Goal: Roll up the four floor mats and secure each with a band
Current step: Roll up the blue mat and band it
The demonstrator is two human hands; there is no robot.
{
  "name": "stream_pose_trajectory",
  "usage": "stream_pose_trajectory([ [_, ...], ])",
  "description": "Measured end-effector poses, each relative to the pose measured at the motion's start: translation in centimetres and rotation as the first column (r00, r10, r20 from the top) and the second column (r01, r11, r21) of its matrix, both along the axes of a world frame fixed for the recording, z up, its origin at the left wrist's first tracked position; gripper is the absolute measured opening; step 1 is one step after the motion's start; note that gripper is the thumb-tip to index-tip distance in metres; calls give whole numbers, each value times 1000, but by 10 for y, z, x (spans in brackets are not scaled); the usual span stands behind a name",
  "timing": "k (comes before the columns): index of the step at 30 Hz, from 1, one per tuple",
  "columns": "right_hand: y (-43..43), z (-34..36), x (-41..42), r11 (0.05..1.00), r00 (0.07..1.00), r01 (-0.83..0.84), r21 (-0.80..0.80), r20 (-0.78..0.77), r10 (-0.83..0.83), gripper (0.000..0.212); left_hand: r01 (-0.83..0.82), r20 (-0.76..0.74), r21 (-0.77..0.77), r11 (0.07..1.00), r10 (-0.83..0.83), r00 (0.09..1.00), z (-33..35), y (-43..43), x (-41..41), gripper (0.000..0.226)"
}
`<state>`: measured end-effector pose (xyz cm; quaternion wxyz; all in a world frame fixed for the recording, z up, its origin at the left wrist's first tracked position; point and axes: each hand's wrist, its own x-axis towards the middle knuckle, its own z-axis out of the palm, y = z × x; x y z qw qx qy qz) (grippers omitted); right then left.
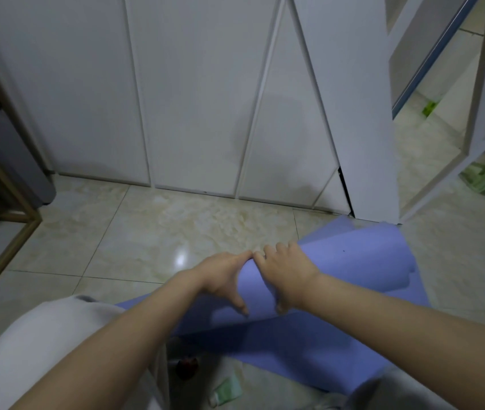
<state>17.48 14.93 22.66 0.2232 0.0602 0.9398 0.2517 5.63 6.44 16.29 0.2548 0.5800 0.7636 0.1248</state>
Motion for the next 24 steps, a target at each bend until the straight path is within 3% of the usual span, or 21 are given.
stream_pose_trajectory([
  [7,5,0,-7,988,993,112,-107,-26,-115,66,-14,53,-5,1000,14,998,-8,-4,1,94],
  [13,13,17,-29,918,933,341,-201,196,-303,87,-31,-217,-3,1000,30,976,-17,-13,23,120],
  [18,26,28,-33,851,859,467,-239,349,-374,87,-59,-221,116,991,84,972,-19,-9,36,105],
  [21,28,31,-28,868,880,431,-246,329,-344,82,-87,-106,136,987,102,989,-11,-3,29,89],
  [24,22,29,-17,959,974,199,-203,151,-170,77,-98,-68,85,992,104,992,-5,0,13,88],
])
